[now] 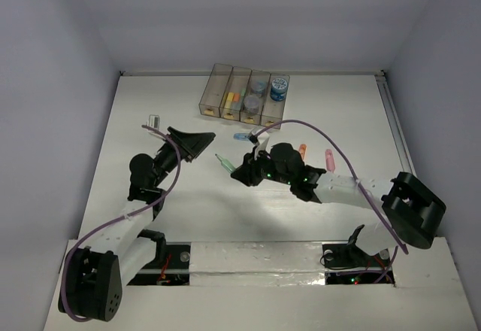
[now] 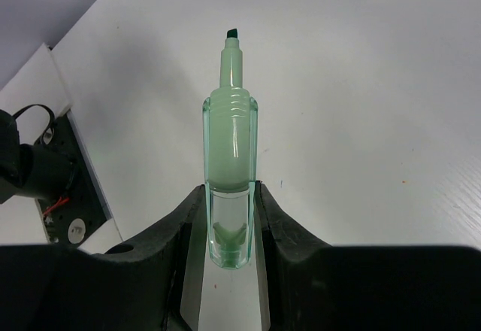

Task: Sort the stationery into containers
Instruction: Close the pen cap on the pen.

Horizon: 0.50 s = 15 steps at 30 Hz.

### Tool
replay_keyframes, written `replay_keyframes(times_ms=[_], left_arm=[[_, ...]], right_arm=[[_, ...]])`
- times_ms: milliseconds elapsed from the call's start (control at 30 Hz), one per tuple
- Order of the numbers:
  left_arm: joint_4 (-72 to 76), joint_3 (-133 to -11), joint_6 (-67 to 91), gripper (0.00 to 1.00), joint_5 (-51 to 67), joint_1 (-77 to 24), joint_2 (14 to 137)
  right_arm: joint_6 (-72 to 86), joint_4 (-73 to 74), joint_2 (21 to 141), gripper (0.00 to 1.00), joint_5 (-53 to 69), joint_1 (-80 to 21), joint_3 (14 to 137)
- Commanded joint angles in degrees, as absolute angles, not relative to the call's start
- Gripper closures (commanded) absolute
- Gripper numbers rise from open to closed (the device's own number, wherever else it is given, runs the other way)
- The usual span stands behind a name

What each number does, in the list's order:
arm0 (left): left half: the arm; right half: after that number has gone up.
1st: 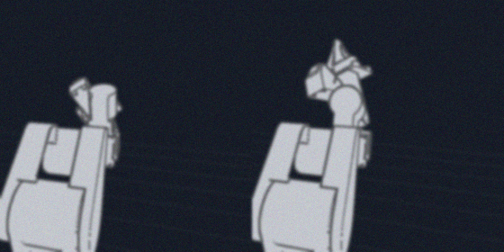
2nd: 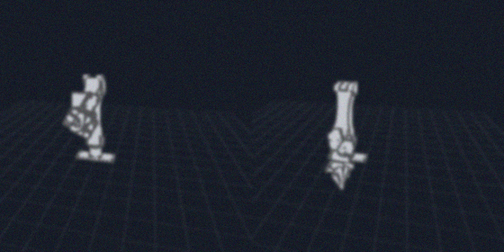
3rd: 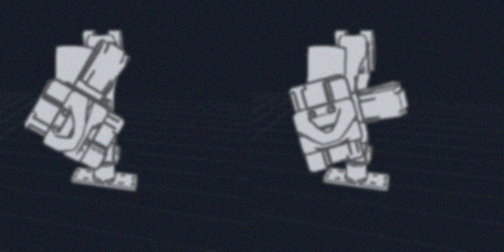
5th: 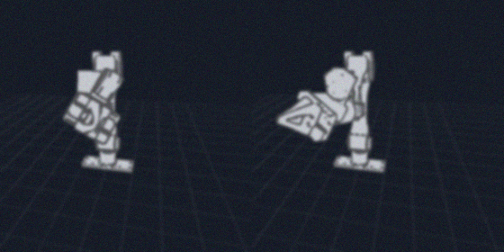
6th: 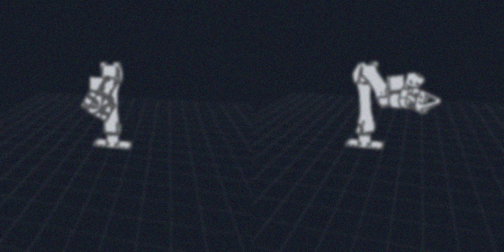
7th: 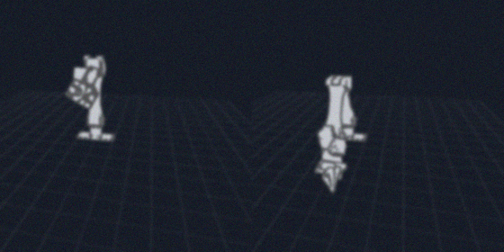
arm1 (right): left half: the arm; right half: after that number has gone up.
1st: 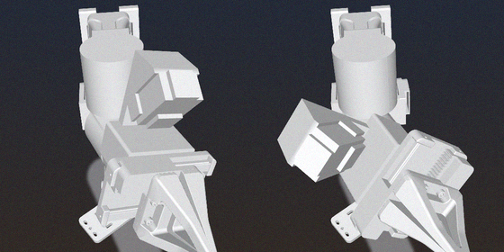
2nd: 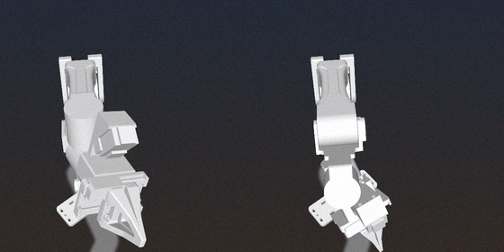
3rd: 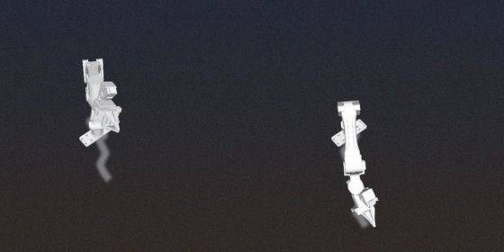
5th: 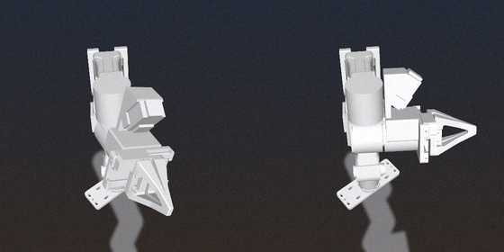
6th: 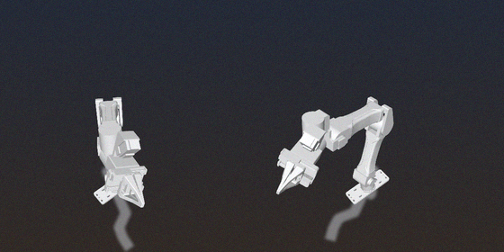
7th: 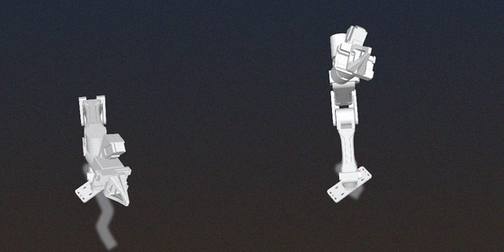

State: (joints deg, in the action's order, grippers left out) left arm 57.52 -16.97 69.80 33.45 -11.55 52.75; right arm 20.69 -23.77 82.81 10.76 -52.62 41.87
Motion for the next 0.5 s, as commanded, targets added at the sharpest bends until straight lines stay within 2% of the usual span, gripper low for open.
replay_keyframes(times_ms=[0,467], left_arm=[[53.3,-19.4,64.2,0.36,32.5,-11.8,52.1],[51.3,-20.3,60.2,0.41,36.8,-14.0,56.3]], right_arm=[[19.0,-23.1,81.2,0.99,13.7,-53.3,45.3],[18.9,-21.3,83.9,1.0,15.1,-53.3,48.3]])
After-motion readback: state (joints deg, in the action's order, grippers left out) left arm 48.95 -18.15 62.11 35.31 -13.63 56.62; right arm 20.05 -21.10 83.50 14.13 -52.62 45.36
